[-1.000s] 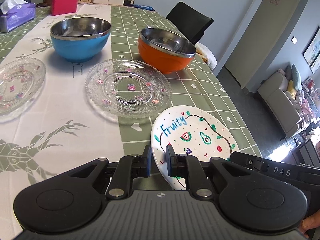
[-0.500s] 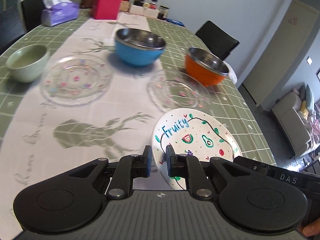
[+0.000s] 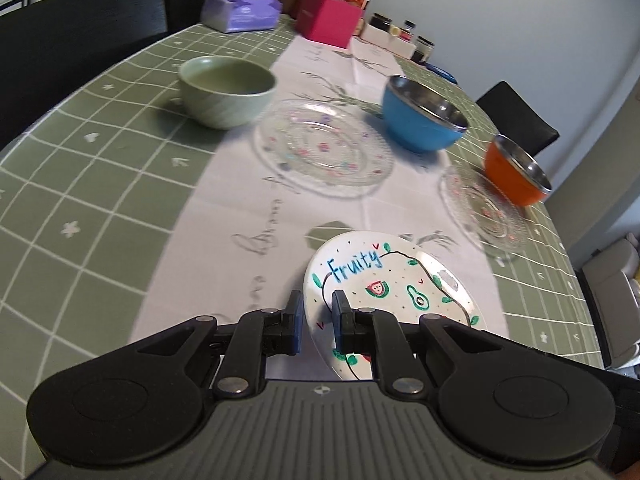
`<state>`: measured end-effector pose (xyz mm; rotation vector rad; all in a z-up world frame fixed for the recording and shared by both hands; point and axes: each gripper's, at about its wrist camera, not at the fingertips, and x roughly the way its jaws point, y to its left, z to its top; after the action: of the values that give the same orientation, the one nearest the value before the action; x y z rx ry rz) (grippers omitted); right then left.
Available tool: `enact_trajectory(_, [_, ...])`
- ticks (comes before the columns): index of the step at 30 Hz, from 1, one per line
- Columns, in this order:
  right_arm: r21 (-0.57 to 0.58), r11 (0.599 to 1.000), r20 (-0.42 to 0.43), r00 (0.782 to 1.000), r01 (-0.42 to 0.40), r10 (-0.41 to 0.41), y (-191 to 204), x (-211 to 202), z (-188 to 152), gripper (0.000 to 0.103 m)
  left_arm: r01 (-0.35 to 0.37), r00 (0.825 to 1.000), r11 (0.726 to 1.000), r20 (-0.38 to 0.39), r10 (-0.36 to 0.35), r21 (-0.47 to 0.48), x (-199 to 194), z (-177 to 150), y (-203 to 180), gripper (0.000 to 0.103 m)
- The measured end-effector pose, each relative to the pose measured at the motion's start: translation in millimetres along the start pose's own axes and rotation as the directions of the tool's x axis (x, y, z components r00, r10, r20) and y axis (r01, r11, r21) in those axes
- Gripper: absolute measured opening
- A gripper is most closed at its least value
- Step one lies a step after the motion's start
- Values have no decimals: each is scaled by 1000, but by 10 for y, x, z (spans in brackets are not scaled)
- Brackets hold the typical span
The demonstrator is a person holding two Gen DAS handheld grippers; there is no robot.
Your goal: Organize plates and bowls
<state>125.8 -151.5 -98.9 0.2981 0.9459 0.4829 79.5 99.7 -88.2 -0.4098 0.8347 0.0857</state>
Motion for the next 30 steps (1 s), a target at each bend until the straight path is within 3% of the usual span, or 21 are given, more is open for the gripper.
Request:
enact_trajectory(12, [29, 1000, 9, 1000, -5, 5, 148, 133, -129, 12, 13, 1000, 998, 23, -12, -54, -22, -86, 299, 16])
enact_trajectory(30, [22, 1000, 57, 998, -9, 8, 142, 132, -196, 14, -10, 997, 1000, 73, 10, 2, -57, -183, 227, 22])
